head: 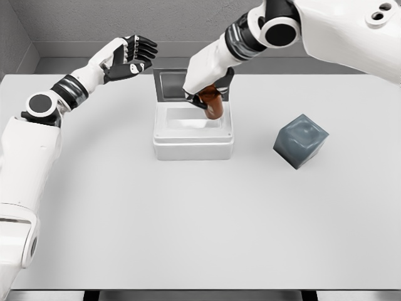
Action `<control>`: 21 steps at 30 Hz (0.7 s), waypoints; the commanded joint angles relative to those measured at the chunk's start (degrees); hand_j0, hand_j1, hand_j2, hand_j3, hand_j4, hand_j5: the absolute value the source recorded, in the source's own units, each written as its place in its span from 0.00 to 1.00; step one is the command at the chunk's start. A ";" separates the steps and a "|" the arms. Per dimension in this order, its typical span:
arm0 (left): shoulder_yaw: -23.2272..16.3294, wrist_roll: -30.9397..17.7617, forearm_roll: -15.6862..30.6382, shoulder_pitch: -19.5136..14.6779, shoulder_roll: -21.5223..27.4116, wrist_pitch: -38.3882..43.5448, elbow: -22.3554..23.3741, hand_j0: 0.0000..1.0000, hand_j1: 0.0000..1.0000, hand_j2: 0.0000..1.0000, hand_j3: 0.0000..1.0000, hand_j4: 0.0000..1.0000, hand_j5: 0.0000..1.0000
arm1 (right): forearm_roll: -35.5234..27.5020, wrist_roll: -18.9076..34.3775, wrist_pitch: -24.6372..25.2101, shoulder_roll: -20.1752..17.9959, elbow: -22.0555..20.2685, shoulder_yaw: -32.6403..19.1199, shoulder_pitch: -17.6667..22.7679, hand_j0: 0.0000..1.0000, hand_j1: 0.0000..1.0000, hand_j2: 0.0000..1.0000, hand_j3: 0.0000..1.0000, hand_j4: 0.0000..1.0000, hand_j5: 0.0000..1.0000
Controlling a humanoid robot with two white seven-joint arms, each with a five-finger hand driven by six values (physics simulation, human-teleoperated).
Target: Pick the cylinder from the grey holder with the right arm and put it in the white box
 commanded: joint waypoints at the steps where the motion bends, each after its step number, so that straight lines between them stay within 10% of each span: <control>1: 0.09 0.01 0.36 0.00 0.04 0.00 -0.11 0.60 0.60 0.60 0.60 0.60 0.60 | -0.11 -0.02 0.10 0.62 0.43 0.44 0.00 0.42 0.42 0.42 0.42 0.42 0.42; 12: 0.35 0.01 0.44 0.09 0.22 -0.17 -0.29 0.60 0.60 0.60 0.60 0.60 0.60 | -0.11 -0.02 0.10 1.50 0.96 1.58 -0.44 0.45 0.45 0.45 0.45 0.45 0.45; 15: 0.35 0.01 0.44 0.00 0.22 -0.17 -0.11 0.60 0.60 0.60 0.60 0.60 0.60 | -0.11 -0.02 0.10 1.50 0.96 1.93 -0.44 0.56 0.56 0.56 0.56 0.56 0.56; 17: 0.44 0.01 0.36 0.00 0.31 -0.17 -0.11 0.60 0.60 0.60 0.60 0.60 0.60 | -0.02 -0.02 0.10 1.59 0.25 2.54 -0.44 1.00 1.00 1.00 1.00 1.00 1.00; 21: 0.44 0.01 0.36 0.00 0.39 -0.09 -0.11 0.60 0.60 0.60 0.60 0.60 0.60 | 0.25 -0.02 0.10 2.11 0.08 2.81 -0.70 1.00 1.00 1.00 1.00 1.00 1.00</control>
